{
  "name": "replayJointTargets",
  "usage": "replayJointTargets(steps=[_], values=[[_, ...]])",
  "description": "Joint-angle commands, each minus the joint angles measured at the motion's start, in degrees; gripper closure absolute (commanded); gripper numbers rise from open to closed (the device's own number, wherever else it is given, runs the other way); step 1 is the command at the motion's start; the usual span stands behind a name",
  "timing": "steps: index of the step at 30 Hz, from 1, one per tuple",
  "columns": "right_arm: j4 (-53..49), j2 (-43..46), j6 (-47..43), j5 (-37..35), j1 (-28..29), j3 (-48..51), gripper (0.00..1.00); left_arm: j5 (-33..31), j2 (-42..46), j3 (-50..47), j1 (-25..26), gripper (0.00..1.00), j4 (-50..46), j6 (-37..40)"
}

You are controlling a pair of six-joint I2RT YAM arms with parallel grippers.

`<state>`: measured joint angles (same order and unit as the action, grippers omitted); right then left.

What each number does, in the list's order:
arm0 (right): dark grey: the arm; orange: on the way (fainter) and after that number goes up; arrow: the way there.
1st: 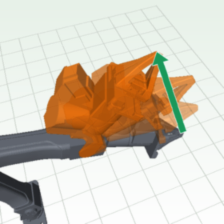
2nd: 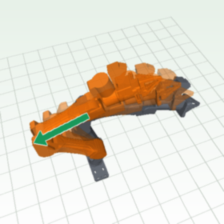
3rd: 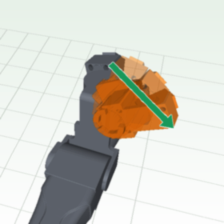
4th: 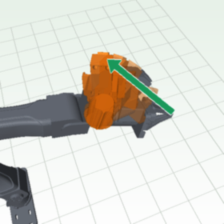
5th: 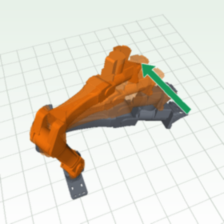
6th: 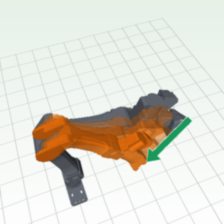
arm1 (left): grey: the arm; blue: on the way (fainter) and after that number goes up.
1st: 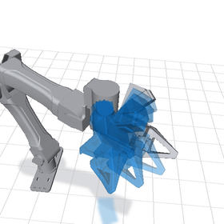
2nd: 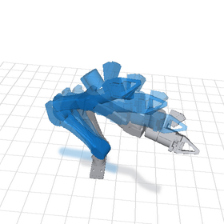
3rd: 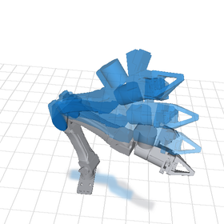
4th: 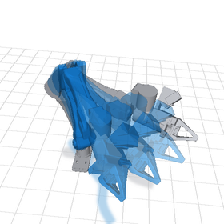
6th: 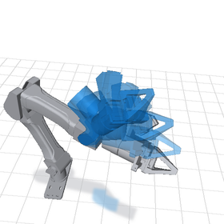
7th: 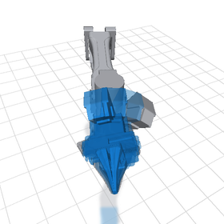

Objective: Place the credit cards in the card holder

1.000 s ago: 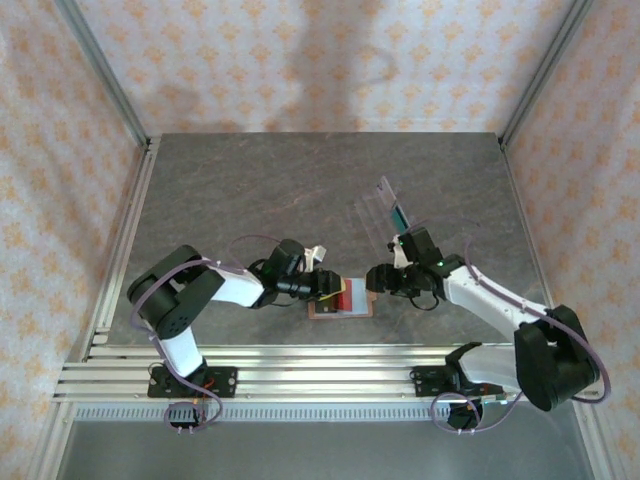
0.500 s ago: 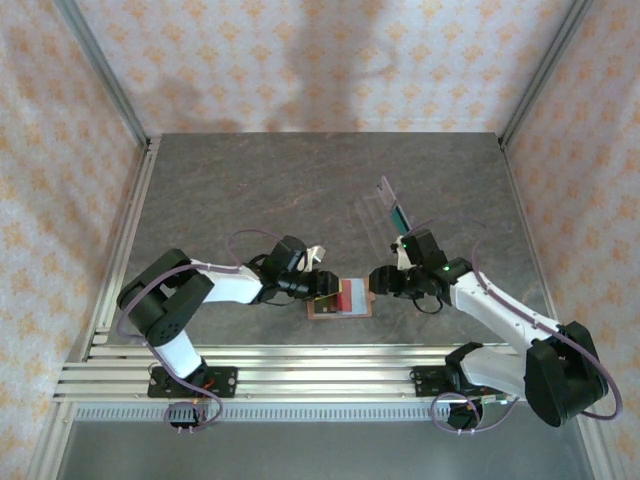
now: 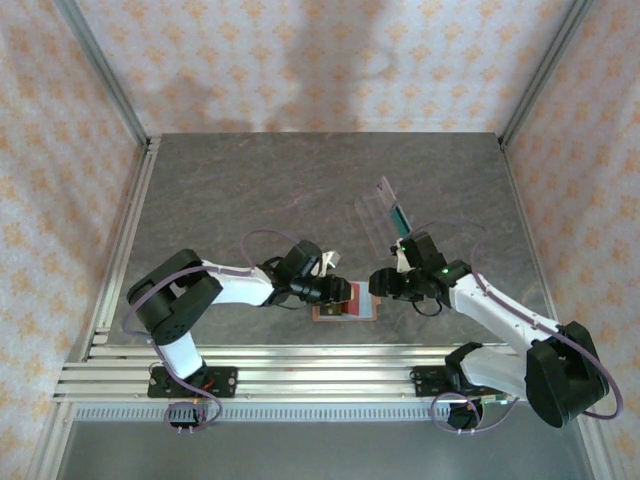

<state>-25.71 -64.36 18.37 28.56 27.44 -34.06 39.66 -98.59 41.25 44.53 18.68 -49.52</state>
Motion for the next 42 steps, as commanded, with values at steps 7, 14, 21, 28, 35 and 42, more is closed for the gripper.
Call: replayJointTargets(steps=[7,14,21,28,35,42], values=[[-3.31,1.5,3.87,-10.5,2.09,-0.81,0.25,-8.42,8.09,1.4,-1.56,0.59,-17.32,8.92],[-2.7,-1.64,13.73,-20.73,10.95,-3.1,0.01,-8.51,9.93,0.34,-4.29,0.62,-19.93,10.96],[0.52,-6.93,15.47,-28.22,19.21,-5.57,0.01,-7.37,8.13,-1.1,-5.6,0.75,-18.43,12.57],[0.47,-16.18,14.71,-36.23,26.98,-10.83,0.01,-7.49,5.49,-1.77,-6.03,0.83,-17.36,13.15],[1.05,-22.17,14.61,-40.18,30.16,-11.0,0.01,-8.06,4.71,-3.49,-6.82,0.84,-16.76,13.38],[-1.76,-20.34,15.91,-43.93,30.25,-8.58,0.01,-8.02,5.07,-4.28,-7.35,0.85,-17.93,14.42]])
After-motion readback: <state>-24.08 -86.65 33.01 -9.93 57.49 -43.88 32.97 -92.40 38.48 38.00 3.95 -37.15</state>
